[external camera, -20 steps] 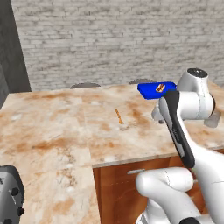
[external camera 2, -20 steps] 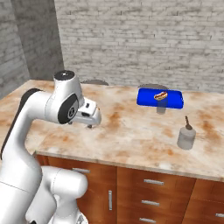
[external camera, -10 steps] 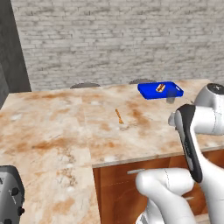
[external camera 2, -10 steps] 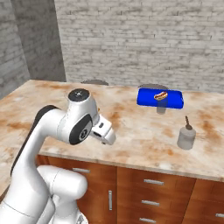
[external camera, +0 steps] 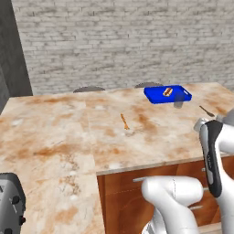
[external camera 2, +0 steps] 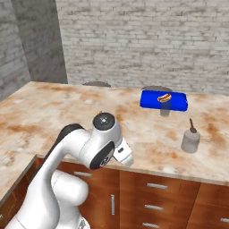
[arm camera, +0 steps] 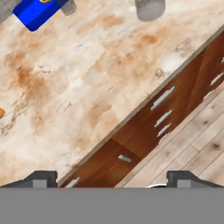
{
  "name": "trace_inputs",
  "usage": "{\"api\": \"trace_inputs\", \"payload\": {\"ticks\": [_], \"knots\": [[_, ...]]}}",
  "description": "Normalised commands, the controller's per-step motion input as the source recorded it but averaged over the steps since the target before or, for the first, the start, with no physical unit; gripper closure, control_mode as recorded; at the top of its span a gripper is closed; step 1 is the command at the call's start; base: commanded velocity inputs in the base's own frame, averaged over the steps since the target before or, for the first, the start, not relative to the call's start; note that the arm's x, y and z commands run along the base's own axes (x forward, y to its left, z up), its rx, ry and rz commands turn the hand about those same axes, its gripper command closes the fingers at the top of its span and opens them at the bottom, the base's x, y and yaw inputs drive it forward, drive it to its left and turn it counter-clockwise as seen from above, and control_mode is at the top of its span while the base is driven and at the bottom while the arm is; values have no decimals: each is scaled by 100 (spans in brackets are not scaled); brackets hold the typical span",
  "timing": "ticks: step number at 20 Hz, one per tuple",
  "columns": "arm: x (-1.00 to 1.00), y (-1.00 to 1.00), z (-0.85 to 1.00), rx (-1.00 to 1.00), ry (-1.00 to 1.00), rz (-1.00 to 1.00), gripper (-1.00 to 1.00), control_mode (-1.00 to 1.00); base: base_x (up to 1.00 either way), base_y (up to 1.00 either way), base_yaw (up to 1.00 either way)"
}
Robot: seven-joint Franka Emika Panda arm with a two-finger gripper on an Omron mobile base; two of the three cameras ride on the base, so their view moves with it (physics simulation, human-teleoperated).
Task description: Take the tongs from the drawer on the right and place them on the dining counter next to the tray containing the hot dog.
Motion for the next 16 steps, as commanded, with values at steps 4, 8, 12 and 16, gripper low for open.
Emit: {"api": "trace_inputs", "payload": {"ticks": [4,8,12,16], "knots": [[0,-53,-22,18,-3,-31,-100,-100,0,0,0],[0,-48,-35,18,-10,-27,-100,-100,0,0,0],[-2,-48,-45,19,-15,-23,-100,-100,0,0,0],[-5,-22,-44,14,-15,-17,-100,-100,0,0,0]]}}
